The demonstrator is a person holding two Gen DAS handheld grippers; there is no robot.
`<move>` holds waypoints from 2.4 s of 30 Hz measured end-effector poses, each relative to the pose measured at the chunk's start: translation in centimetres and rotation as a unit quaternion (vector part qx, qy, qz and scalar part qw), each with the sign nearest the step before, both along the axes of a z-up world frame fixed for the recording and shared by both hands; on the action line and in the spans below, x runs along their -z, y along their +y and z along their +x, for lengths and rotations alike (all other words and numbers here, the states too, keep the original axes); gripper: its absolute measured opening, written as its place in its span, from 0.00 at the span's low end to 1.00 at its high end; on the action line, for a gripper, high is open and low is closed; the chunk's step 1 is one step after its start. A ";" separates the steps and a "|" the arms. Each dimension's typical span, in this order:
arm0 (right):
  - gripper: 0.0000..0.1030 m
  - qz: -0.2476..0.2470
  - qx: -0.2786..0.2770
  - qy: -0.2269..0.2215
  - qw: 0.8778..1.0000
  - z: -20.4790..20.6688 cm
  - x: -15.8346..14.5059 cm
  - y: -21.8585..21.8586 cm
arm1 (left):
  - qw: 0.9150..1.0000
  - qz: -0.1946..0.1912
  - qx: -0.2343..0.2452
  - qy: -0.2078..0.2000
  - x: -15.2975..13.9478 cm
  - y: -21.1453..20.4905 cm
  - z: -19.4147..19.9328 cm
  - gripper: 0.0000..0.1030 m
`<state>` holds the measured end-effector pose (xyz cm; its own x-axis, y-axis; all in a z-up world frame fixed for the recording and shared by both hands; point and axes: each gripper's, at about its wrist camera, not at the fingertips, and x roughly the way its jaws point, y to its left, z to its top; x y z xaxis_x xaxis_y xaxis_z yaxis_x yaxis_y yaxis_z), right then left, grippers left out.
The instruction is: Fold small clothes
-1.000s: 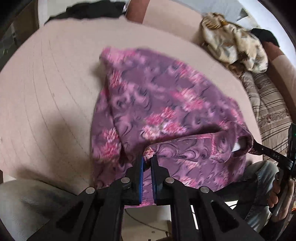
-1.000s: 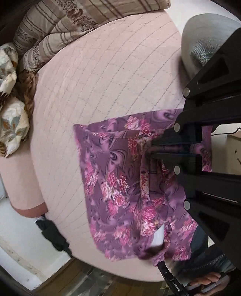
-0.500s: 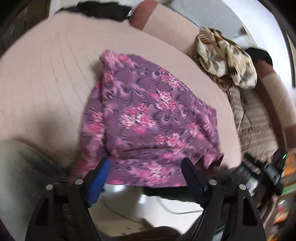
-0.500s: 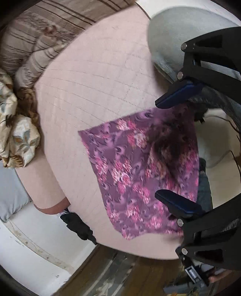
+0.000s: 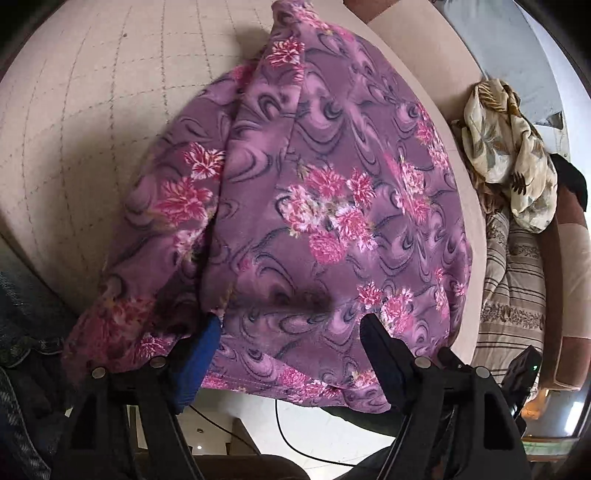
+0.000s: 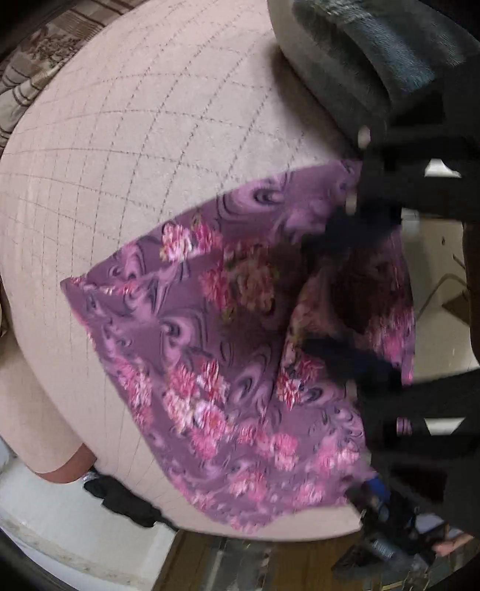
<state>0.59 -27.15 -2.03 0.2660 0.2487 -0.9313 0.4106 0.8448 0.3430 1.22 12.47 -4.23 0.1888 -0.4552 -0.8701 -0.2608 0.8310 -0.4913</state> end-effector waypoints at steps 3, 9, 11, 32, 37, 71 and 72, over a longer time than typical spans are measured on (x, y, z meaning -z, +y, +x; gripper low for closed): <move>0.15 -0.012 -0.014 -0.002 1.000 -0.3 -0.1 0.6 | 0.998 0.058 0.015 -0.005 -0.3 -0.2 -0.5 0.30; 0.09 -0.034 -0.029 -0.021 0.999 -1.8 -2.7 1.5 | 0.997 0.064 0.007 -0.042 -3.3 1.7 -2.3 0.03; 0.09 -0.043 -0.043 -0.032 0.998 -2.9 -4.1 2.0 | 0.996 0.085 -0.007 -0.037 -3.8 2.7 -2.9 0.03; 0.24 -0.068 -0.051 0.028 0.996 0.3 -0.1 0.6 | 0.978 0.185 0.086 -0.038 -2.3 -2.3 0.7 0.42; 0.04 -0.069 -0.072 0.021 0.995 0.5 0.4 1.4 | 0.973 0.202 0.108 -0.034 -1.3 -3.1 0.3 0.11; 0.86 0.052 -0.280 -0.202 0.937 9.9 -14.9 19.7 | 0.998 0.050 0.030 -0.035 -1.3 6.5 2.8 0.81; 0.86 0.067 -0.294 -0.189 0.935 10.8 -14.1 20.6 | 0.998 0.041 0.029 -0.032 -1.1 6.6 2.7 0.81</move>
<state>11.40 -6.59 12.11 0.3498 0.5623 -0.7493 -0.2828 0.8259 0.4878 3.97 19.11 -3.09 0.2210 -0.3940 -0.8921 -0.1817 0.8821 -0.4346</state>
